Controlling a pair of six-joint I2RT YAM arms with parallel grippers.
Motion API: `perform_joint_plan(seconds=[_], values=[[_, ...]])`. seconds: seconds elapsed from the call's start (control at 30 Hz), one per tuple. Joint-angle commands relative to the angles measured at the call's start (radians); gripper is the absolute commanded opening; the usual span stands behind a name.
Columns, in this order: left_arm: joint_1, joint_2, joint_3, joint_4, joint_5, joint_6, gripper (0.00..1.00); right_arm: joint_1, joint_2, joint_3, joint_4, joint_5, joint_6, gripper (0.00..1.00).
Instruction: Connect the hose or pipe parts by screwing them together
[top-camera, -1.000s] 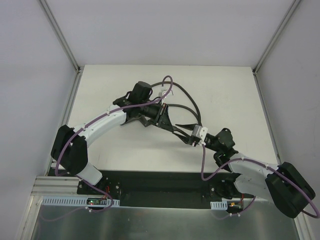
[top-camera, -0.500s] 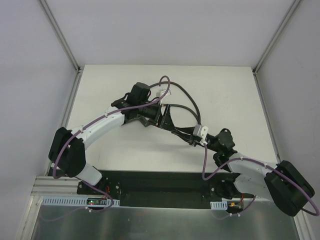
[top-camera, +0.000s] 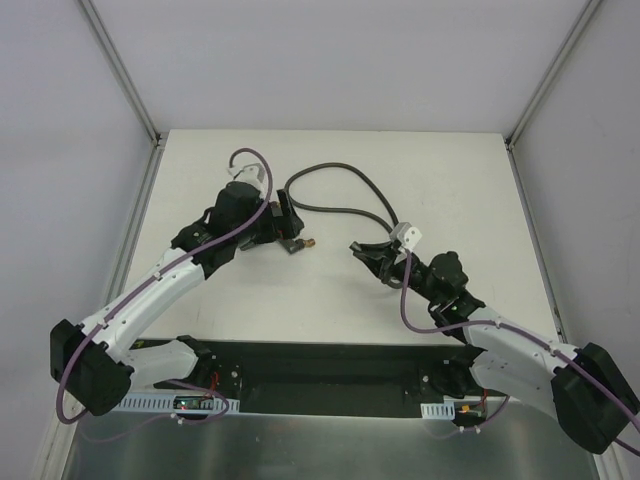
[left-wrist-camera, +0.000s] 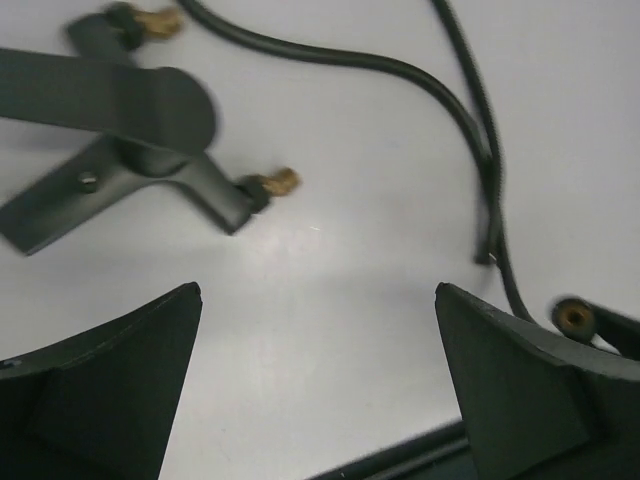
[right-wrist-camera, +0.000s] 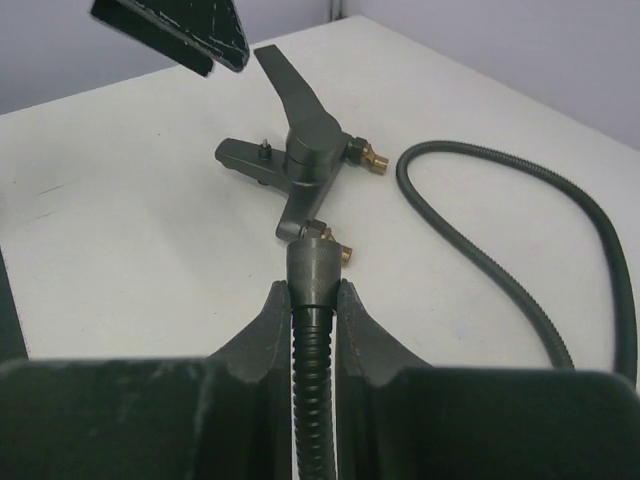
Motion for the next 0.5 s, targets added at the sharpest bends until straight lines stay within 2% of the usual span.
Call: perform_joint_plan(seconds=[0.0, 0.13, 0.27, 0.4, 0.47], values=[[0.056, 0.014, -0.048, -0.118, -0.416, -0.130, 0.99, 0.003, 0.020, 0.075, -0.079, 0.116, 0.145, 0.01], [0.058, 0.071, -0.031, -0.161, -0.564, -0.179, 0.99, 0.003, -0.011, 0.087, -0.147, 0.164, 0.182, 0.01], [0.058, 0.114, -0.045, -0.165, -0.632, -0.254, 0.99, 0.003, -0.026, 0.073, -0.124, 0.165, 0.197, 0.01], [0.056, 0.163, -0.022, -0.214, -0.636, -0.335, 0.99, 0.003, -0.051, 0.093, -0.202, 0.200, 0.180, 0.01], [0.018, 0.171, 0.002, -0.215, -0.646, -0.303, 0.99, 0.002, -0.074, 0.109, -0.253, 0.240, 0.170, 0.01]])
